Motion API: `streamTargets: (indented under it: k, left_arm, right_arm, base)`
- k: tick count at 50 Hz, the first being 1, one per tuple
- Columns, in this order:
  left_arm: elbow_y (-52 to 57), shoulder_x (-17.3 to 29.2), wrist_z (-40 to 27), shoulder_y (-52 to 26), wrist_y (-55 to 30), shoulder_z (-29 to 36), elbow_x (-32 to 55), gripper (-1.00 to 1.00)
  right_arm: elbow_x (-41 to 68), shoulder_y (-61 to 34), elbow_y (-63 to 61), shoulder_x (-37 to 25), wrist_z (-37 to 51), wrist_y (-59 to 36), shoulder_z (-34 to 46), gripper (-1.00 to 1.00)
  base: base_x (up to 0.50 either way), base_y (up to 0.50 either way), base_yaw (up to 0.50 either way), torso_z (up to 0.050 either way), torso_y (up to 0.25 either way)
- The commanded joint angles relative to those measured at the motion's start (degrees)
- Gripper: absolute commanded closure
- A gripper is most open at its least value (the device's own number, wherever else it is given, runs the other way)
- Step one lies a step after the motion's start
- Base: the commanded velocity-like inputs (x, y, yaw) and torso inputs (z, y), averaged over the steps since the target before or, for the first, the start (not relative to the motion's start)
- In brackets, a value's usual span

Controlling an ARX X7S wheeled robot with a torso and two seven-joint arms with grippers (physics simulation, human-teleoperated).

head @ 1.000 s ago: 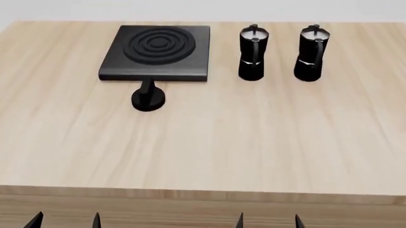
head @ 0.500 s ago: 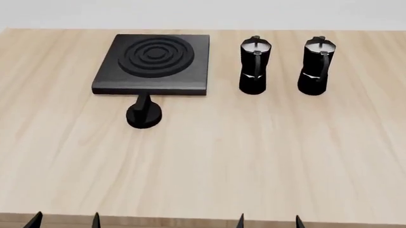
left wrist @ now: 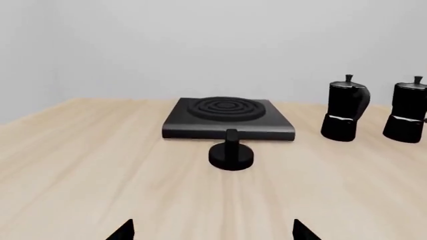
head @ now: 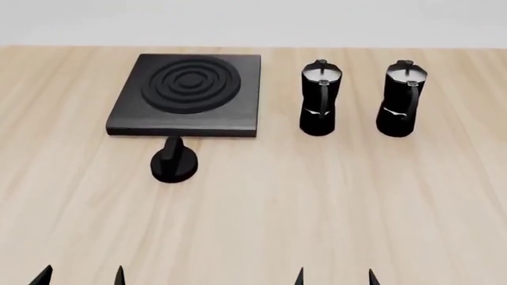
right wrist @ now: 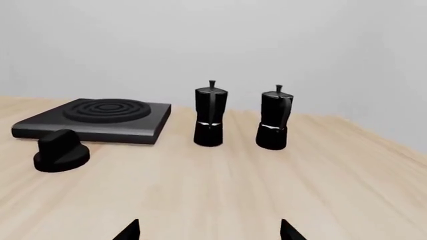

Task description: Put the right moka pot on the stove.

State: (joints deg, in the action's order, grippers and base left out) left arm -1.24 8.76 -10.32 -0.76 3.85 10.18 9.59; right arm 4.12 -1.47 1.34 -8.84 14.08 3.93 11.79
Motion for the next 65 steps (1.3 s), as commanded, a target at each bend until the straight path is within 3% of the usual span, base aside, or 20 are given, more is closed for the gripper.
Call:
streamTargets:
  k: [1,65]
  left_arm:
    - [-0.07,0.33,-0.43,-0.02,0.26,0.38,0.38,-1.0]
    - [-0.61,1.91,-2.57,-0.43,1.37,2.47,1.52,-1.0]
  right_arm:
    - [0.16,-0.1,0.12,-0.35,0.44,0.12,0.55,-1.0]
    - [0.41,-0.78,1.47,-1.99,2.66,1.18,3.0,-1.0]
  base:
    - [0.18,0.0,0.0,0.0,0.0]
    - [0.16,0.0,0.0,0.0,0.0]
